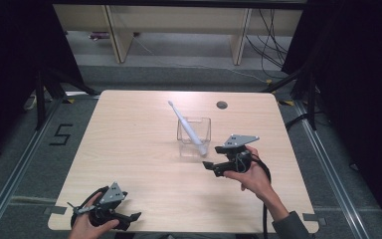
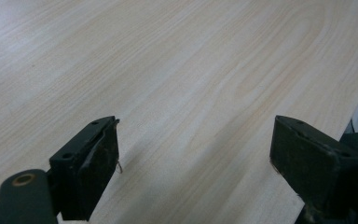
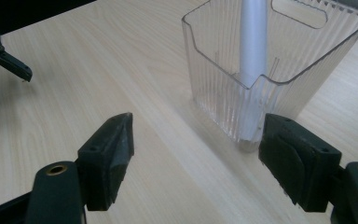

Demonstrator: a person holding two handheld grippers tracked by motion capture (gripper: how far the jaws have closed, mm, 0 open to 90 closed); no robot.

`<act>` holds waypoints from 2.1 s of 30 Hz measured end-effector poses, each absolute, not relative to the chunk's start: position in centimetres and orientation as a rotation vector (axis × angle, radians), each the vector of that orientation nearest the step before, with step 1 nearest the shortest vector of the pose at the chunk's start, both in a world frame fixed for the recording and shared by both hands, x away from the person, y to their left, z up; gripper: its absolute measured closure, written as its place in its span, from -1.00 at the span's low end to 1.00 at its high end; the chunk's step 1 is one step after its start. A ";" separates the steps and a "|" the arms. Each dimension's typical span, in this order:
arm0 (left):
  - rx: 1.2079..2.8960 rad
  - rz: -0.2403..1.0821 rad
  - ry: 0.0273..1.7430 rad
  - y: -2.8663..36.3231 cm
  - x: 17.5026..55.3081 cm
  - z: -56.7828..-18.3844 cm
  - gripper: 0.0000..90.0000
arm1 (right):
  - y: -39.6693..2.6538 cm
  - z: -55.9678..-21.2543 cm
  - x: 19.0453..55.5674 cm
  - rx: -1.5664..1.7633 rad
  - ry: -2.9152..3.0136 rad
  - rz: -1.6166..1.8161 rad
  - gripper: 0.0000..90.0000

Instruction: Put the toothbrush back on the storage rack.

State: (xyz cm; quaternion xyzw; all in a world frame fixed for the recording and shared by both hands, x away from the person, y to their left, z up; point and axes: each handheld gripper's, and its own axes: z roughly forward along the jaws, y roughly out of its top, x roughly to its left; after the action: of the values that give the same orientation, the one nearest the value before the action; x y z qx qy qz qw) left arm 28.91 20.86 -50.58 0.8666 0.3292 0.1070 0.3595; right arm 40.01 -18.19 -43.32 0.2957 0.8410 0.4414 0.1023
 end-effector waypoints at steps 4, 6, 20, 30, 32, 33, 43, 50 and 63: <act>2.235 0.277 0.846 20.9 28.9 -50.5 -0.66 | -18.3 -43.8 39.6 0.899 2.483 1.309 -0.44; 2.235 0.280 0.847 20.9 29.0 -50.5 -0.66 | -18.4 -44.0 39.5 0.894 2.483 1.314 -0.45; 2.233 0.277 0.849 20.9 28.9 -50.6 -0.66 | -19.7 -45.0 38.7 0.937 2.457 1.335 -0.49; 2.238 0.283 0.849 20.9 28.9 -50.5 -0.67 | -20.8 -45.4 37.4 0.981 2.426 1.360 -0.57; 2.237 0.283 0.850 20.9 28.9 -50.5 -0.66 | -21.0 -45.6 37.2 0.997 2.429 1.372 -0.57; 2.237 0.283 0.850 20.9 28.9 -50.5 -0.67 | -21.0 -45.6 37.2 0.997 2.429 1.372 -0.57; 2.242 0.286 0.849 21.1 29.0 -50.5 -0.66 | -22.4 -46.7 36.3 1.009 2.434 1.317 -0.57; 2.239 0.287 0.854 21.0 28.9 -50.5 -0.66 | -22.7 -47.2 35.4 1.037 2.437 1.302 -0.57; 2.240 0.283 0.844 21.0 28.9 -50.4 -0.67 | -23.8 -48.0 33.9 1.049 2.459 1.286 -0.58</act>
State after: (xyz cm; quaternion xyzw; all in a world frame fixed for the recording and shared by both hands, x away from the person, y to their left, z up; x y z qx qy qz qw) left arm 28.91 21.03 -50.44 0.8679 0.3270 0.1098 0.3575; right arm 33.92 -23.81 -47.97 0.3523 0.8257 0.4318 0.0871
